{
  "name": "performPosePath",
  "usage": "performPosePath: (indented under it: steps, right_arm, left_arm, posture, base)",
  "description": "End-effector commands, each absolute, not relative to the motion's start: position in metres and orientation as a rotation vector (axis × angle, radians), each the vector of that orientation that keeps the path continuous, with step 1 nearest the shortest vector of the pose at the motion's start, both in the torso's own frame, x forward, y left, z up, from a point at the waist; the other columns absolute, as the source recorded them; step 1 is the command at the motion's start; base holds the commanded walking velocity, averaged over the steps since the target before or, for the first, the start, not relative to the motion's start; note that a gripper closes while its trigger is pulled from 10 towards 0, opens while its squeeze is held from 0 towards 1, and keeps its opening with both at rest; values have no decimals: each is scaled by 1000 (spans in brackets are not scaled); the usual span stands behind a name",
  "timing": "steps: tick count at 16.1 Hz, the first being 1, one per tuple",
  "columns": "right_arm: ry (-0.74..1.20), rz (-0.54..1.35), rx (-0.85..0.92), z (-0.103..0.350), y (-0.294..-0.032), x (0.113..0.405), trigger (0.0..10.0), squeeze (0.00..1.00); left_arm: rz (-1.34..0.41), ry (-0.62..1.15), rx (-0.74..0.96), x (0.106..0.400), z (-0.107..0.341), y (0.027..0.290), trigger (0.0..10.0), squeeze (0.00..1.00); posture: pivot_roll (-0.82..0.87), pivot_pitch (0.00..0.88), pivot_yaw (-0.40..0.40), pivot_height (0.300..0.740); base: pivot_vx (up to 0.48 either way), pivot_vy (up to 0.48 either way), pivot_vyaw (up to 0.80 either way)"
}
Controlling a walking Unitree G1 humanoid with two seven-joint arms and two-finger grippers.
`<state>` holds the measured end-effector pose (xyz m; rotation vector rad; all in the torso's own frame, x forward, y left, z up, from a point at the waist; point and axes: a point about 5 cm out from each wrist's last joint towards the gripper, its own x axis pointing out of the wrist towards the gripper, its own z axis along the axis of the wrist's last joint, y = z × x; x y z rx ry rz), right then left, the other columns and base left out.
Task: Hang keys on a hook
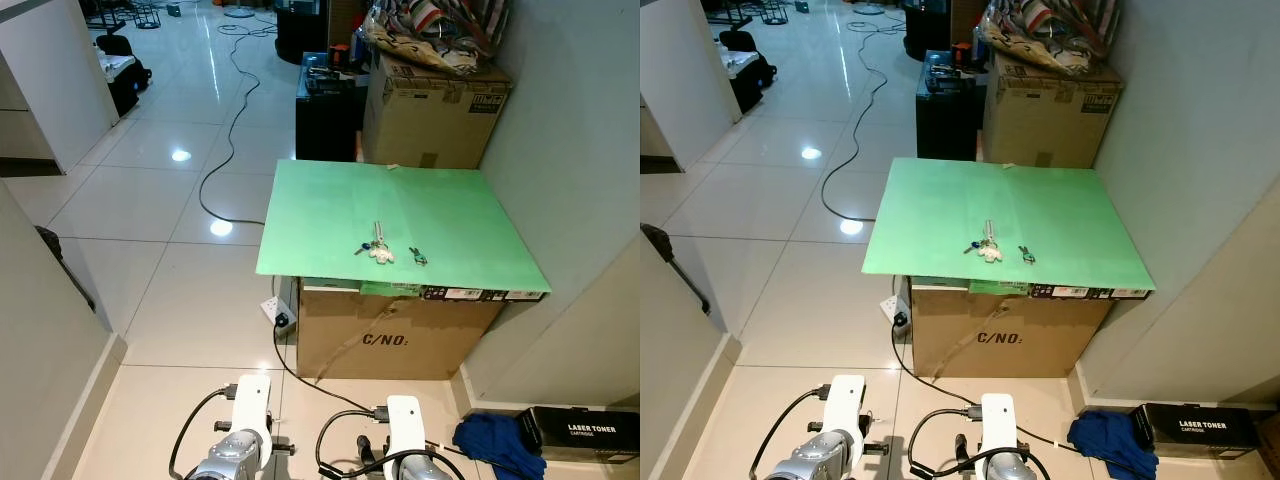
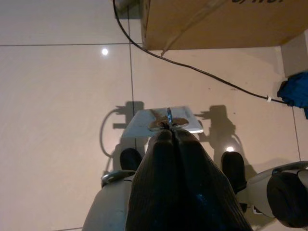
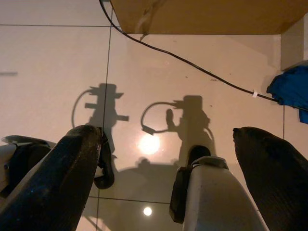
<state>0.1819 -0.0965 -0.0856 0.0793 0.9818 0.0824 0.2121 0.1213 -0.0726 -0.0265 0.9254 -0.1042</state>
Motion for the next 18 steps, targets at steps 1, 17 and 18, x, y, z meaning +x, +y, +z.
performPosePath:
  steps: [1, 17, 18]
  right_arm:
    - [1019, 104, 114, -90, -78, 166, 10000, 0]
    - [984, 113, -29, -82, -91, 188, 10000, 0]
    - [985, 110, -13, -83, -91, 188, 10000, 0]
  left_arm:
    - [-284, 708, 186, 269, -32, 110, 10000, 0]
    - [-266, 773, 278, 254, -45, 130, 10000, 0]
    - [-261, 779, 269, 252, -46, 130, 10000, 0]
  posture:
    - [-125, 0, 0, 686]
    - [-134, 9, 128, 691]
    - [-133, 9, 127, 691]
  base:
    - [0, 0, 0]
    - [0, 0, 0]
    - [0, 0, 0]
